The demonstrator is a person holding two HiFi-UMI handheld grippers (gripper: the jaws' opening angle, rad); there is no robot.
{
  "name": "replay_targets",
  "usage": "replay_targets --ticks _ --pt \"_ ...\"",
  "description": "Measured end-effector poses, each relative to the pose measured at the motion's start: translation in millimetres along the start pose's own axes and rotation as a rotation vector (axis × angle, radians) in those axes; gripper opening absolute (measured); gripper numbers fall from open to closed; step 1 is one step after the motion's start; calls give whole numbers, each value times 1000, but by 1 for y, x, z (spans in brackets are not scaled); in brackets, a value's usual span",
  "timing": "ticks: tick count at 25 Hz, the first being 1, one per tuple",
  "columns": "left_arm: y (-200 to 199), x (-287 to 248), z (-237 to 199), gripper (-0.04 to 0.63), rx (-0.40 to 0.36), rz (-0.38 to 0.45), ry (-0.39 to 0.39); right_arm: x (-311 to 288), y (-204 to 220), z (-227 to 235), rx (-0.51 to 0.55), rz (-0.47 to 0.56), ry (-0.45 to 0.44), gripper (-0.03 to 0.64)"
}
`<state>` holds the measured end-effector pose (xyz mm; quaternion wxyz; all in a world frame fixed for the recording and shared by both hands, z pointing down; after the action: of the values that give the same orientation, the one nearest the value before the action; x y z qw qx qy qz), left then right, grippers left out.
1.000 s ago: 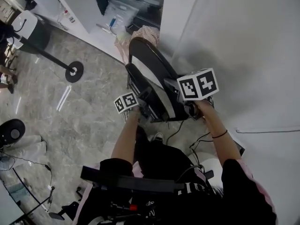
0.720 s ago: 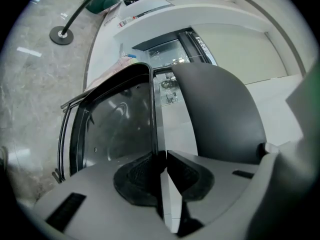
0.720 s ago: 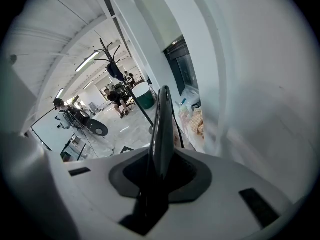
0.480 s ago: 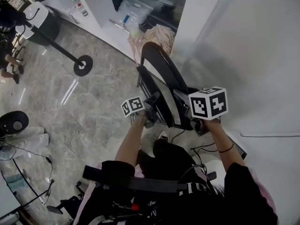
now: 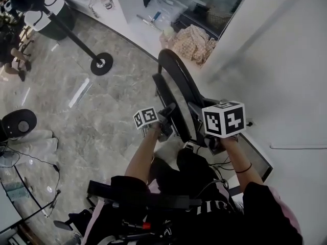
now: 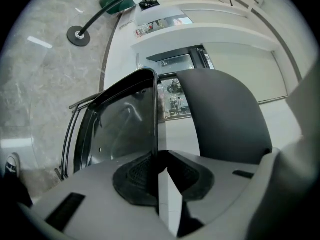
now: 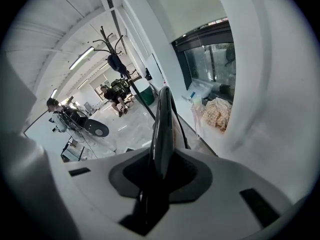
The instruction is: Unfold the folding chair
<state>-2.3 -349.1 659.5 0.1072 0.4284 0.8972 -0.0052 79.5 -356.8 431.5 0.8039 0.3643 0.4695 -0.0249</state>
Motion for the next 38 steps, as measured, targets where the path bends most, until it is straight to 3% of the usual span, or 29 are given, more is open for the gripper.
replay_targets --ticks 13,20,24,28,32,38 --pt "-64 162 -38 64 -64 -81 15 -53 14 -149 -102 9 -36 92" --pt "-81 222 -58 66 -26 -18 81 -74 15 -203 -41 32 -79 95" --pt "-85 242 -64 66 -27 -21 117 -79 17 -222 -8 37 -105 103" --pt "-86 253 -66 64 -20 2 145 -80 18 -225 -6 41 -105 104" --pt "-88 272 -77 70 -2 32 156 -78 20 -199 -47 36 -96 103" --pt "-103 321 -113 95 41 106 86 -86 26 -167 -94 5 -80 103"
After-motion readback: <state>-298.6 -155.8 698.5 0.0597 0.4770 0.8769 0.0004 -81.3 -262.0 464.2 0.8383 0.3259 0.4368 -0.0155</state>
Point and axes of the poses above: the fingertips, and each gripper's own axes: x backward along the fingers, z to its right, y out of its underside, the point moved 3 cm from there along x, backward along the fingers, and after that the axes turned 5 degrees about y, right-handed, at the moved point
